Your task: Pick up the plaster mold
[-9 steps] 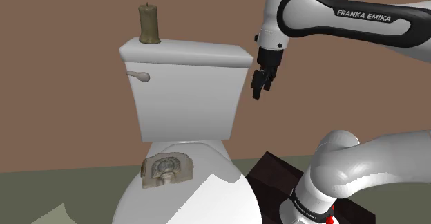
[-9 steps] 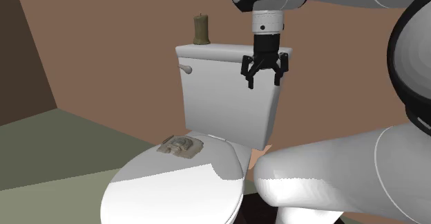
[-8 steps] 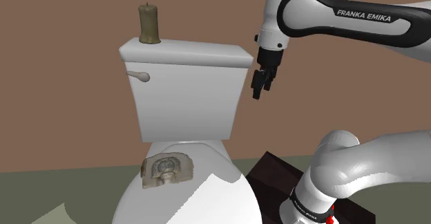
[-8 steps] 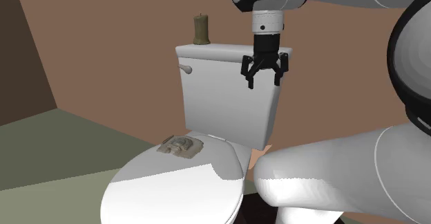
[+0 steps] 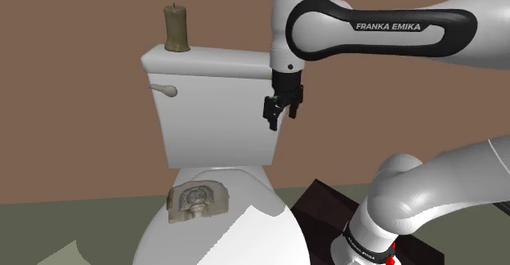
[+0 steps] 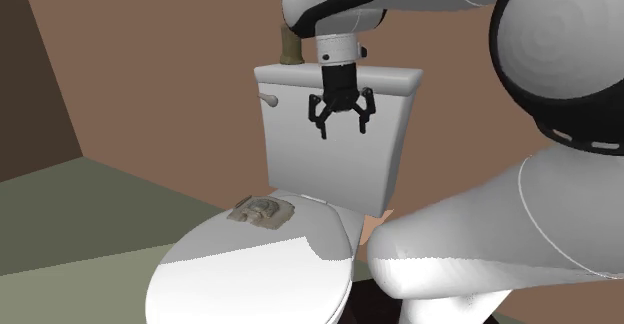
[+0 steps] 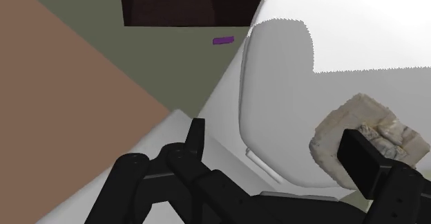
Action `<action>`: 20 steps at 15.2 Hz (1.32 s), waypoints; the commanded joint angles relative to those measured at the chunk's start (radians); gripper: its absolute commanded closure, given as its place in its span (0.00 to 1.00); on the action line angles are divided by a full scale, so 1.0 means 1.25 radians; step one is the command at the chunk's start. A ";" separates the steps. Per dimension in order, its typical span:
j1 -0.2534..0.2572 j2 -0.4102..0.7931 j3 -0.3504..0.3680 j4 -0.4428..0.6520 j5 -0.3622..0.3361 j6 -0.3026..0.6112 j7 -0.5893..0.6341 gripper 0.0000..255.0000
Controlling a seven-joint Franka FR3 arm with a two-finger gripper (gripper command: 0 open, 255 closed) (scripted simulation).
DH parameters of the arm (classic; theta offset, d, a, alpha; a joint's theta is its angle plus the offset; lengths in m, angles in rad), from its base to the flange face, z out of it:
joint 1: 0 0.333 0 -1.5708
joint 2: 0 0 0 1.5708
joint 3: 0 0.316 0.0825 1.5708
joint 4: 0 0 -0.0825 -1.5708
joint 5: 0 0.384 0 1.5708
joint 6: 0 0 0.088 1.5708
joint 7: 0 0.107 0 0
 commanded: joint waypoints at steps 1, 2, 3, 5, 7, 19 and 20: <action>-0.002 0.049 0.041 0.016 0.010 0.019 0.064 0.00; -0.004 0.076 0.061 0.028 0.012 0.027 0.095 0.00; -0.007 0.105 0.081 0.042 0.014 0.034 0.126 0.00; -0.012 0.166 0.119 0.073 0.012 0.048 0.189 0.00; -0.017 0.232 0.155 0.109 0.005 0.060 0.253 0.00; 0.025 0.705 0.268 0.434 -0.150 0.044 0.647 0.00; 0.038 0.747 0.266 0.470 -0.165 0.035 0.675 0.00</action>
